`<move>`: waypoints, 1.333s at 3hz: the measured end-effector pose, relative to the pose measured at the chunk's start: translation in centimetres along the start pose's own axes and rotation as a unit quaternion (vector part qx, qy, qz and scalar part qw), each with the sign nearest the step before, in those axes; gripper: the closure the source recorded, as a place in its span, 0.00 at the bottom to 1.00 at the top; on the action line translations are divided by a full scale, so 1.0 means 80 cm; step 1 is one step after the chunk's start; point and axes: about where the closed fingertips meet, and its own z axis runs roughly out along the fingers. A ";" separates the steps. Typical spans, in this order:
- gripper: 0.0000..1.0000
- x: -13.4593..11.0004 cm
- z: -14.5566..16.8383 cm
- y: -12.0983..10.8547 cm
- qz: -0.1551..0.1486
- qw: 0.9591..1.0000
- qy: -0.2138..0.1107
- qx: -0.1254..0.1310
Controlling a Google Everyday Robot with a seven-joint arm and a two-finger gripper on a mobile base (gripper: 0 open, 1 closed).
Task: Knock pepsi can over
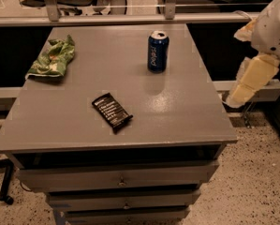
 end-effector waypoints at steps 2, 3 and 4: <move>0.00 -0.053 0.085 -0.122 0.045 0.991 -0.122 0.006; 0.00 -0.084 0.133 -0.157 0.062 0.981 -0.185 -0.024; 0.00 -0.114 0.177 -0.167 0.068 0.965 -0.246 -0.064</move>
Offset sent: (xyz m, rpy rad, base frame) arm 0.1994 0.0391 -0.0347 0.4345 -0.0958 -0.0373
